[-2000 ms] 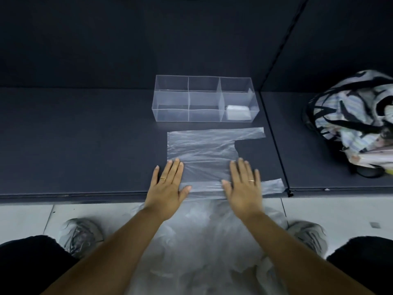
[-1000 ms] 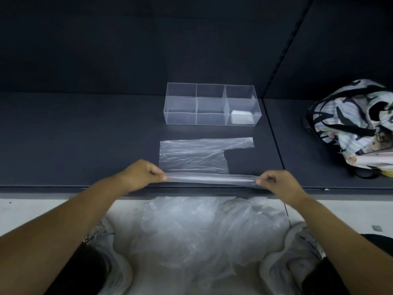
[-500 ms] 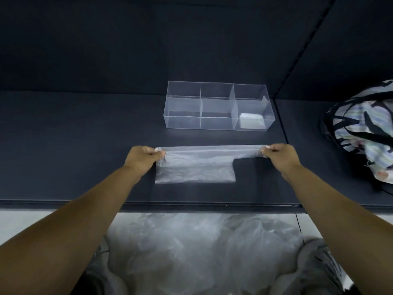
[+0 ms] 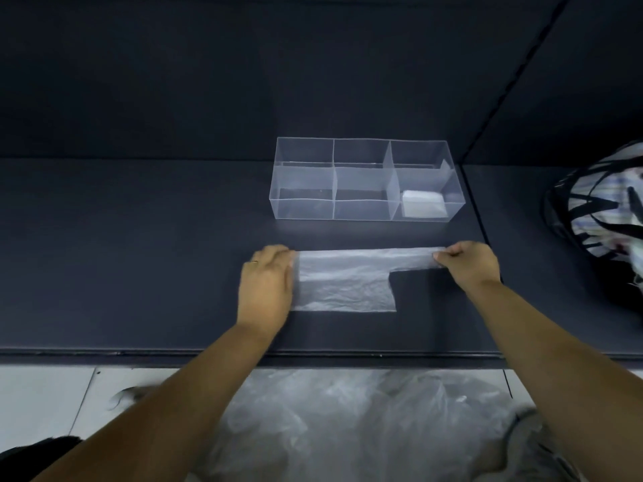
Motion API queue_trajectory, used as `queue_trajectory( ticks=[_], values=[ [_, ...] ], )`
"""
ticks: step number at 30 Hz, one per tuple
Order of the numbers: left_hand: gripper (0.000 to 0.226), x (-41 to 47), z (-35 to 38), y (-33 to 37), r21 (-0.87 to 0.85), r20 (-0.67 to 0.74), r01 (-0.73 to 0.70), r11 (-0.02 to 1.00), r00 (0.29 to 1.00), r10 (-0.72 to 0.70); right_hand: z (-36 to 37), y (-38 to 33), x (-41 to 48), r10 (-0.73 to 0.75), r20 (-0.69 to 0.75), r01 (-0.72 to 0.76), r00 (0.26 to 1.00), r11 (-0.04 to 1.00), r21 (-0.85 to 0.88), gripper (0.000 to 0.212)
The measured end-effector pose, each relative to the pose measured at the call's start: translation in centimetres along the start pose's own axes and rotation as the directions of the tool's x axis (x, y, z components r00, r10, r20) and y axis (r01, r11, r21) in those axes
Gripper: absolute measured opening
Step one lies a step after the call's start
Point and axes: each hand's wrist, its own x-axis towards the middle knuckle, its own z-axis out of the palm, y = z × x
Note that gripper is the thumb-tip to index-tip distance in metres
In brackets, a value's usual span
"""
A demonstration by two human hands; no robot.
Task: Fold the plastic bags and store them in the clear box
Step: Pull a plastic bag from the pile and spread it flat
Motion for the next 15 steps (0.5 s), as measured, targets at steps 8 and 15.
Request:
queue_trajectory(
  ticks=[8, 15],
  values=[
    [0.066, -2.3, 2.1, -1.5, 0.188, 0.367, -0.08, 0.979, 0.93, 0.006, 5.7, -7.2, -8.2, -0.434, -0.296, 0.355, 0.851, 0.89, -0.286, 0.031],
    [0.083, -2.8, 2.0, -2.5, 0.311, 0.448, -0.159, 0.937, 0.894, 0.003, 14.7, -7.8, -11.4, -0.57, 0.241, 0.619, 0.785, 0.723, -0.305, 0.053]
  ],
)
